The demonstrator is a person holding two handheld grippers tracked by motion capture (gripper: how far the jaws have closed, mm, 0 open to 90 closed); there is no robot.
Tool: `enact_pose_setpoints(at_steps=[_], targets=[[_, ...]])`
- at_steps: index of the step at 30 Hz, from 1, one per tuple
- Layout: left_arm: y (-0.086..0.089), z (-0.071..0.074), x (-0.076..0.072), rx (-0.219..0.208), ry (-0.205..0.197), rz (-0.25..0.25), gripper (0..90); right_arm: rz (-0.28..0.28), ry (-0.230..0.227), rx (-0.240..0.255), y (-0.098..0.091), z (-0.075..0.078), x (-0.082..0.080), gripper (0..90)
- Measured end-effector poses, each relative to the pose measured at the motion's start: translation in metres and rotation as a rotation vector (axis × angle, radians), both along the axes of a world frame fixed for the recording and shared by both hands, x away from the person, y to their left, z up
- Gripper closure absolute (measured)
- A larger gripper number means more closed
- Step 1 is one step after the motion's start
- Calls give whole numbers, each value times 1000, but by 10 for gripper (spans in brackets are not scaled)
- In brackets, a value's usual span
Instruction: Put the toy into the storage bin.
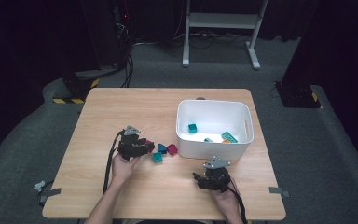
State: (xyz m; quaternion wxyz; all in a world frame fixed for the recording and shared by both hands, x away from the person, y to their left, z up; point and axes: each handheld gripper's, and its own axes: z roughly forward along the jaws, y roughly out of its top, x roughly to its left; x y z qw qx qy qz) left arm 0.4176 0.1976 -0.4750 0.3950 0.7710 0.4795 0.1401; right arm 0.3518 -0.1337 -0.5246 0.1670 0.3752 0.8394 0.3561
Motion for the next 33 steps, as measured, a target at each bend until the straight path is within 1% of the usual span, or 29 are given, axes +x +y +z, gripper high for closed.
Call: enact_pose_setpoints(at_steps=[1,3,4,6,7,9,10,12,13,15,16,17,18,19,20,21,22,23,24,26,27,28,29,30,31,32,33], targets=[[0,0,0,0,0,0,565,0,0,0,0,0,0,319],[1,8,-1,-2,-6,-9,565,0,0,0,0,0,0,320],[1,10,-2,-7,-13,-12,565,0,0,0,0,0,0,320],[2,12,-3,-12,-11,-15,565,0,0,0,0,0,0,320],[2,14,-3,-10,-9,-19,565,0,0,0,0,0,0,319],[2,21,-4,-11,-19,-29,565,0,0,0,0,0,0,320],[2,21,-4,-11,-19,-29,565,0,0,0,0,0,0,320],[1,29,-5,-17,-33,-41,565,0,0,-1,0,0,0,320],[1,29,-5,-17,-33,-41,565,0,0,0,0,0,0,319],[0,35,-6,-17,-35,-52,565,0,0,0,0,0,0,319],[-2,41,-6,-14,-44,-65,565,0,0,0,0,0,0,320],[-3,44,-7,-15,-49,-69,565,0,0,-1,0,0,0,319],[-3,44,-7,-15,-49,-69,566,0,0,-1,0,0,0,319],[-4,48,-7,-19,-53,-76,565,0,0,-1,0,0,0,320],[-5,54,-6,-27,-55,-90,565,0,0,-1,0,0,0,319],[-6,57,-6,-26,-57,-98,565,0,0,-1,0,0,0,319],[-6,57,-6,-26,-57,-98,565,0,0,-1,0,0,0,319],[-8,63,-4,-36,-56,-109,565,0,0,-1,0,0,0,320],[-8,63,-4,-36,-56,-109,565,0,0,0,0,0,0,320],[-10,69,-4,-52,-59,-112,565,0,0,-1,0,0,0,319],[-12,75,-3,-61,-62,-126,565,-1,0,-1,0,0,0,320],[-12,75,-3,-61,-62,-126,565,-1,0,-1,0,0,0,320],[-14,78,-3,-67,-62,-135,565,0,0,-1,0,0,0,319],[-16,84,-3,-65,-74,-146,565,0,-1,-1,0,0,0,319],[-18,87,-3,-72,-76,-148,565,0,0,-1,0,0,0,319],[-18,87,-3,-72,-76,-148,565,0,0,-1,0,0,0,319],[-20,93,-2,-75,-83,-160,565,0,-1,-1,0,0,0,319]])
